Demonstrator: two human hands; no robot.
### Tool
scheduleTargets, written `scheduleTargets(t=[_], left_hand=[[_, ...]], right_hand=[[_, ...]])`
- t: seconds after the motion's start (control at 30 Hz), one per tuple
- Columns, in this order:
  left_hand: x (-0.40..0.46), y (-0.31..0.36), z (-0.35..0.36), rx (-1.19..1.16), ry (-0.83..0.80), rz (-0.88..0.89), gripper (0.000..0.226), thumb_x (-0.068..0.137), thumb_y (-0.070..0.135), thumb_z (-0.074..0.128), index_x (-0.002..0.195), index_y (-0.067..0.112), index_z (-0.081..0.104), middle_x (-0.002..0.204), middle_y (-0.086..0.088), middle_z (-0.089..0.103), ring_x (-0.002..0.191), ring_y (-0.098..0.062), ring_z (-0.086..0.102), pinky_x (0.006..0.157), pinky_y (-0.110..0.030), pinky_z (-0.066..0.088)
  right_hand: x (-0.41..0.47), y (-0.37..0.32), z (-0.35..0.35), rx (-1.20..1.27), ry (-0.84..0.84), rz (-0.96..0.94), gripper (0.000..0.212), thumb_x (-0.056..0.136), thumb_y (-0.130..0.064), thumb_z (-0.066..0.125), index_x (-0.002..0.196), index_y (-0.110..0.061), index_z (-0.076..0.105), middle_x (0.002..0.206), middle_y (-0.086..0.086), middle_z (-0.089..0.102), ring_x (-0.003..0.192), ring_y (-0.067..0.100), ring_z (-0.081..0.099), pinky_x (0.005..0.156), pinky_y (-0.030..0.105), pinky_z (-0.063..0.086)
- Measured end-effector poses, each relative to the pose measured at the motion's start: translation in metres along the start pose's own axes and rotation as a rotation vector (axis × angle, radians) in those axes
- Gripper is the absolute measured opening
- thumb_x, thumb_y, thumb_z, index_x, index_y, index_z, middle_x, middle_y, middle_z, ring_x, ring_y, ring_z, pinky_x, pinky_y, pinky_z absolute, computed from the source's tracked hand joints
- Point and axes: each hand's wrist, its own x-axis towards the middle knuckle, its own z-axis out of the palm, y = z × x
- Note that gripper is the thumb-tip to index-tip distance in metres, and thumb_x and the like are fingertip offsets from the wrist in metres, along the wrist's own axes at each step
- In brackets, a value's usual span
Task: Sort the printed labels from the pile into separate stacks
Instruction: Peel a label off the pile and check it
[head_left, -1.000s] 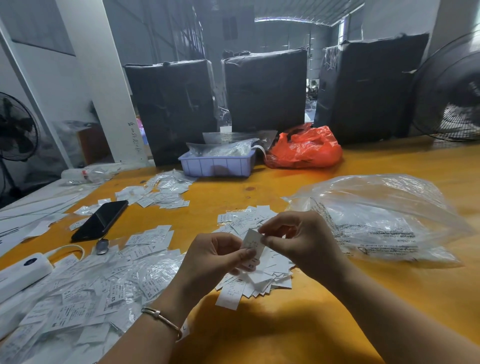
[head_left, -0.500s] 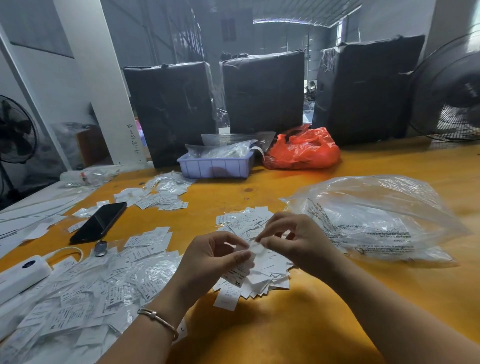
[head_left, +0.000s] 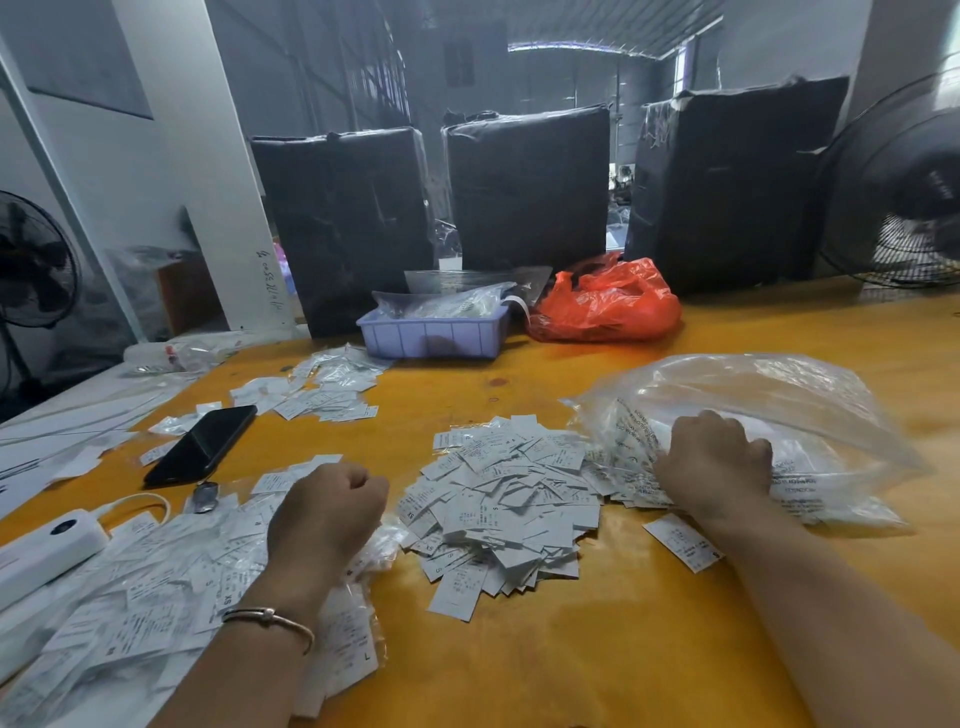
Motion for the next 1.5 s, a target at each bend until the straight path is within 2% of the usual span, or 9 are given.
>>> scheduleTargets(t=[0.1, 0.17, 0.27, 0.37, 0.53, 0.8, 1.23, 1.37, 1.5], left_hand=[[0.001, -0.003, 0.003, 0.201, -0.036, -0.047, 0.022, 0.082, 0.024, 0.057, 0.062, 0.016, 0.057, 0.06, 0.002, 0.056, 0.056, -0.018, 0.044, 0.054, -0.027, 0.032], [0.0, -0.002, 0.003, 0.275, -0.048, -0.032, 0.015, 0.082, 0.025, 0.061, 0.068, 0.021, 0.062, 0.067, 0.006, 0.062, 0.063, -0.015, 0.054, 0.056, -0.024, 0.039], [-0.004, 0.002, 0.004, 0.297, -0.007, 0.082, 0.006, 0.08, 0.026, 0.065, 0.083, 0.031, 0.065, 0.094, 0.01, 0.061, 0.094, -0.015, 0.055, 0.074, -0.032, 0.048], [-0.008, 0.008, 0.01, 0.17, -0.009, 0.297, 0.02, 0.082, 0.027, 0.071, 0.1, 0.034, 0.067, 0.108, 0.015, 0.057, 0.111, -0.011, 0.046, 0.081, -0.027, 0.038], [-0.019, 0.021, 0.021, 0.002, -0.319, 0.559, 0.039, 0.079, 0.019, 0.072, 0.115, 0.035, 0.068, 0.117, 0.022, 0.059, 0.119, 0.005, 0.042, 0.098, -0.017, 0.038], [-0.018, 0.021, 0.023, 0.02, -0.31, 0.528, 0.022, 0.087, 0.015, 0.069, 0.102, 0.03, 0.076, 0.109, 0.014, 0.071, 0.107, -0.005, 0.061, 0.092, -0.033, 0.05], [-0.019, 0.023, 0.019, -0.074, -0.18, 0.578, 0.022, 0.091, 0.009, 0.066, 0.104, 0.024, 0.076, 0.11, 0.013, 0.069, 0.109, -0.004, 0.058, 0.092, -0.021, 0.047], [-0.021, 0.025, 0.02, -0.184, -0.115, 0.546, 0.021, 0.087, 0.013, 0.071, 0.096, 0.031, 0.077, 0.113, 0.014, 0.066, 0.108, -0.002, 0.056, 0.087, -0.014, 0.044], [-0.022, 0.027, 0.02, -0.214, -0.175, 0.514, 0.022, 0.087, 0.014, 0.072, 0.094, 0.034, 0.077, 0.119, 0.014, 0.06, 0.107, 0.003, 0.055, 0.081, -0.008, 0.045]], right_hand=[[0.002, 0.004, 0.003, -0.017, 0.03, -0.008, 0.005, 0.088, -0.016, 0.054, 0.085, -0.014, 0.058, 0.086, 0.004, 0.051, 0.09, 0.028, 0.051, 0.081, 0.034, 0.036], [0.003, 0.008, 0.004, 0.026, 0.063, -0.014, 0.015, 0.086, -0.01, 0.055, 0.072, -0.012, 0.052, 0.074, 0.003, 0.047, 0.079, 0.029, 0.047, 0.076, 0.032, 0.034], [0.007, 0.011, 0.006, 0.061, 0.064, -0.018, 0.01, 0.087, -0.011, 0.057, 0.086, -0.013, 0.066, 0.087, 0.004, 0.065, 0.089, 0.028, 0.059, 0.081, 0.034, 0.035], [0.005, 0.011, 0.005, 0.088, 0.11, -0.026, 0.013, 0.087, -0.011, 0.057, 0.091, -0.017, 0.067, 0.095, 0.004, 0.069, 0.096, 0.027, 0.06, 0.087, 0.036, 0.033], [0.004, 0.009, 0.007, 0.277, 0.362, -0.05, 0.027, 0.081, 0.002, 0.059, 0.1, -0.013, 0.071, 0.097, 0.015, 0.072, 0.099, 0.035, 0.061, 0.092, 0.037, 0.032], [0.01, 0.011, 0.014, 0.04, 0.072, -0.068, 0.029, 0.092, -0.019, 0.053, 0.121, -0.018, 0.058, 0.122, 0.003, 0.059, 0.115, 0.026, 0.051, 0.091, 0.037, 0.036], [0.016, 0.014, 0.018, 0.6, 0.396, 0.054, 0.017, 0.085, -0.009, 0.064, 0.097, -0.015, 0.075, 0.102, 0.011, 0.072, 0.101, 0.033, 0.061, 0.092, 0.041, 0.039], [0.012, 0.009, 0.015, 0.681, 0.575, 0.007, 0.015, 0.082, -0.006, 0.067, 0.093, -0.008, 0.076, 0.093, 0.015, 0.073, 0.09, 0.036, 0.065, 0.075, 0.033, 0.046], [0.013, 0.009, 0.014, 0.649, 0.562, 0.11, 0.016, 0.081, -0.014, 0.069, 0.092, -0.004, 0.075, 0.089, 0.021, 0.071, 0.084, 0.038, 0.064, 0.069, 0.033, 0.042]])
